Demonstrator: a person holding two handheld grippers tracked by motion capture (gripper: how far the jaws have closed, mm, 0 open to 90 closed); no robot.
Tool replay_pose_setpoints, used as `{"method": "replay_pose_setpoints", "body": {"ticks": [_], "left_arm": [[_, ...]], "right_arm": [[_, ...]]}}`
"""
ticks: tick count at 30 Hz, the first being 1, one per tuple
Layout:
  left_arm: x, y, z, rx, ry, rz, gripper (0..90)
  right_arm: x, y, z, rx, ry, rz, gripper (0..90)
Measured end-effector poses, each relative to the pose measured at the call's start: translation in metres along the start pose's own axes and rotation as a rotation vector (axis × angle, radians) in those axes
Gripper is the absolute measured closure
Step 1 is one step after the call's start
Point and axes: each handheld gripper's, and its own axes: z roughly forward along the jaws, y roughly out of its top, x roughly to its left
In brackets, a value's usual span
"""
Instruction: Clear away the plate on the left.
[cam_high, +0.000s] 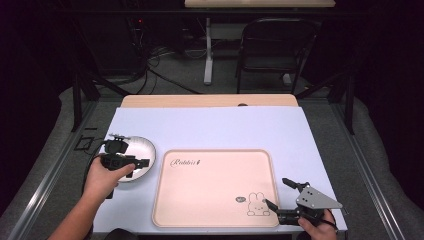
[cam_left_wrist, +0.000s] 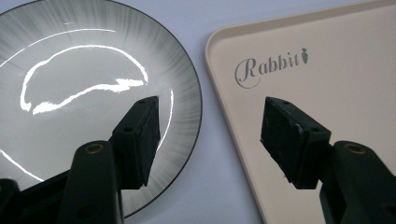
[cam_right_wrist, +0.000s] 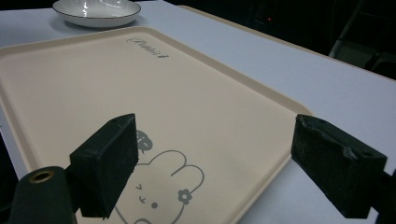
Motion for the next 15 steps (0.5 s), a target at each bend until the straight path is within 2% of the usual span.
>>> {"method": "replay_pose_setpoints", "body": {"ticks": [6, 15], "left_arm": [[0.01, 0.003, -0.002, 0.015, 0.008, -0.038, 37.4], [0.031, 0.004, -0.003, 0.024, 0.048, -0.093, 37.4]], "right_arm": [[0.0, 0.0, 0.0, 0.0, 0.001, -0.001, 14.3], [0.0, 0.0, 0.0, -0.002, 0.0, -0.001, 14.3]]}}
